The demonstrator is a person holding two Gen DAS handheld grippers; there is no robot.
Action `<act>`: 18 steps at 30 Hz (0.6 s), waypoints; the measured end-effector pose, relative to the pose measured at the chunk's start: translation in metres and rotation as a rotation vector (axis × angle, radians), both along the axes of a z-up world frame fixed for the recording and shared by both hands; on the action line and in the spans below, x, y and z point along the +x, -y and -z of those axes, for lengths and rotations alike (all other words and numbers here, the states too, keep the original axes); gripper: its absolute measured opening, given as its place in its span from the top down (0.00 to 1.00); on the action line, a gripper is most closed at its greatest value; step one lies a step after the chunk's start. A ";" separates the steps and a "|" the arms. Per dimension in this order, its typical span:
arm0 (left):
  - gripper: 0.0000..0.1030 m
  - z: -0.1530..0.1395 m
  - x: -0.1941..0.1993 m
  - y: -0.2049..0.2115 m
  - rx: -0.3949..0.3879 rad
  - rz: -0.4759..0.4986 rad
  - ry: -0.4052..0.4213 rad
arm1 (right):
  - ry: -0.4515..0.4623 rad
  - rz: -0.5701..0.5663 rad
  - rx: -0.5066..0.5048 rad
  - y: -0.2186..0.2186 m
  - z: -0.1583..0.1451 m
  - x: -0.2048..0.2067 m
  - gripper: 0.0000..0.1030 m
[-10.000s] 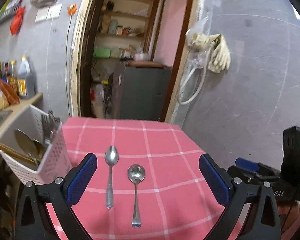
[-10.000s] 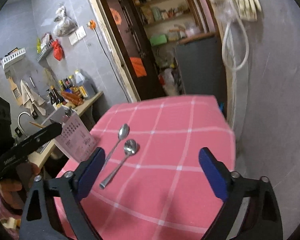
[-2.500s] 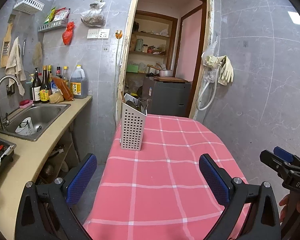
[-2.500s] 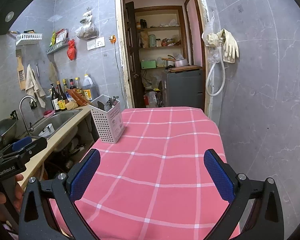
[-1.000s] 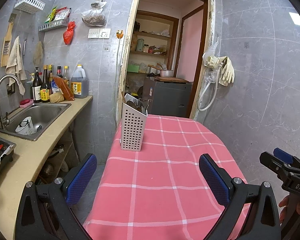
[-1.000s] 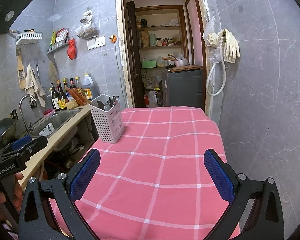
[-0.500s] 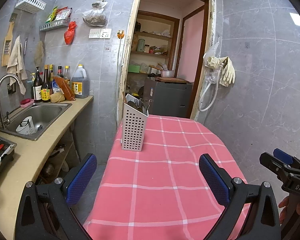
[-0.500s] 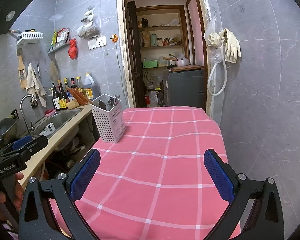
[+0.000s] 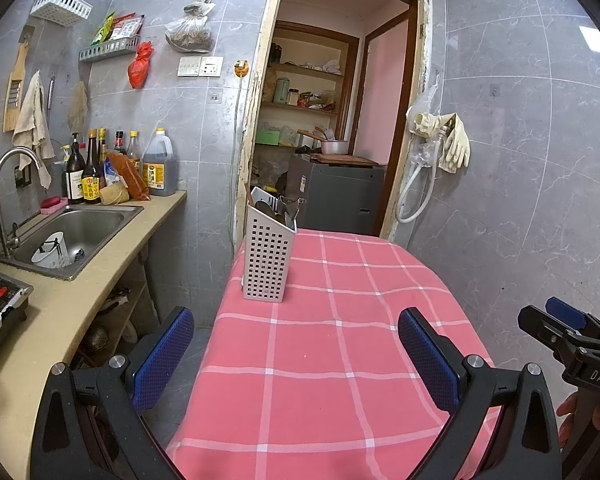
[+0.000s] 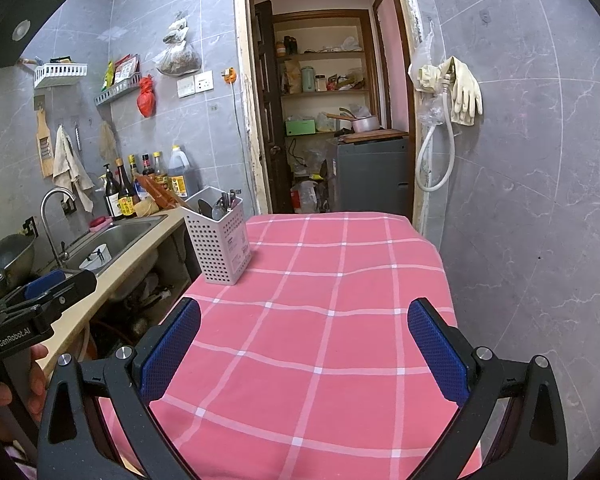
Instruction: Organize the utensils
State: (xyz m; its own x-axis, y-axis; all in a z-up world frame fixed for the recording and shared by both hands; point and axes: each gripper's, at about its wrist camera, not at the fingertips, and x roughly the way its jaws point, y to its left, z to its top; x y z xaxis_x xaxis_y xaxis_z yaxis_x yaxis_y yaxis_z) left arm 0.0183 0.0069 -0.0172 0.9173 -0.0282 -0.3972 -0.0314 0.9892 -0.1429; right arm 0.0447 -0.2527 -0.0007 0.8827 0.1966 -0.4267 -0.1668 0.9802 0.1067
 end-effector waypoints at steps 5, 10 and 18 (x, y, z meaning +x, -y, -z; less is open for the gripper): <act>0.00 0.000 0.001 0.000 0.000 0.000 -0.001 | 0.000 0.001 -0.001 -0.001 0.000 0.000 0.01; 0.00 0.000 0.001 0.000 -0.001 0.000 -0.001 | 0.000 0.000 -0.002 0.000 0.000 0.000 0.01; 0.00 0.000 0.000 0.000 0.000 -0.002 -0.003 | -0.002 -0.001 -0.002 -0.001 0.000 0.000 0.01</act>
